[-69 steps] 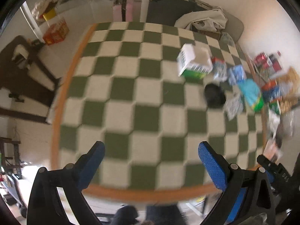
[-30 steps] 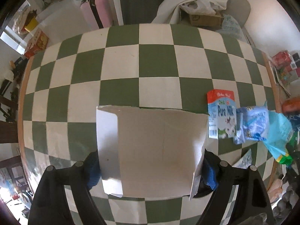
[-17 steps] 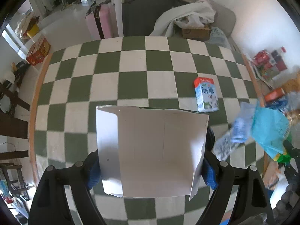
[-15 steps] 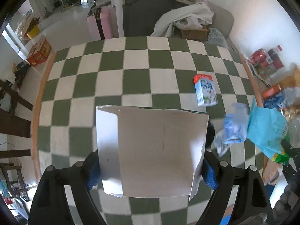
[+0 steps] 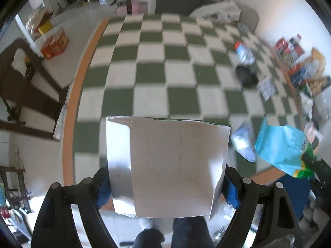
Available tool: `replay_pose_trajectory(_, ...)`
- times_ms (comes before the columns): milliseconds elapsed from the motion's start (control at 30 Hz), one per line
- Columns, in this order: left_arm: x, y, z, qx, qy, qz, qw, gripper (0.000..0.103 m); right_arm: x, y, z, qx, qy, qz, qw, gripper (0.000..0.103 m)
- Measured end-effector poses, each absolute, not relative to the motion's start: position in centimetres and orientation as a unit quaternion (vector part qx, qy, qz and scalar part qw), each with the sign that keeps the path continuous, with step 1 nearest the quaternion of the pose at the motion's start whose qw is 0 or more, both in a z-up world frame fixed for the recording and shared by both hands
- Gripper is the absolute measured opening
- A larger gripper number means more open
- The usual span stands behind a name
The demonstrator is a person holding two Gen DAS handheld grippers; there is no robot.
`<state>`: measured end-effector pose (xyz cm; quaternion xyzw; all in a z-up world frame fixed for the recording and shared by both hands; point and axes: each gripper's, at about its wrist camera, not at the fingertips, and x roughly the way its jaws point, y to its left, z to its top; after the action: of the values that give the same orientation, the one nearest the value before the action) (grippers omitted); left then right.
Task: Collect trash
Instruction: 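Carry the white box and blue-green bag to the bin and release them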
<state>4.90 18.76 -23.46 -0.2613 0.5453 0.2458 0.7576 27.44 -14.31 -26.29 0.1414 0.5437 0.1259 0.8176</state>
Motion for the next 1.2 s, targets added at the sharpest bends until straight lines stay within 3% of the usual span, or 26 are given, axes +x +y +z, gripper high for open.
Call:
replay_pose_trajectory(233,2.4,17.0,-26.7,-0.275,0.574,0.237,0.734,0.085,23.5,-15.7,-31.6,0.134,0.570,0.038,0.810,0.045)
replay_pose_trajectory(533,4.4,16.1,-24.5,-0.274,0.549,0.241,0.752,0.084,23.9,-17.0,-24.6,0.184,0.492,0.070,0.848,0.045)
replay_pose_trajectory(767,3.0,15.5,-22.7,-0.277,0.534,0.247,0.760,0.084,23.5,-16.8,-22.7,0.205,0.511,0.139,0.823,0.045)
replay_pose_trajectory(1033,-5.1,12.9,-24.4,-0.279,0.553,0.244,0.746,0.085,14.6,-17.9,-27.9,0.155,0.596,0.186,0.766,0.045)
replay_pose_trajectory(1200,-10.2,11.6,-30.8,-0.299,0.594,0.250,0.704,0.085,8.2,-18.3,-34.4,0.100,0.655,0.187,0.725,0.045)
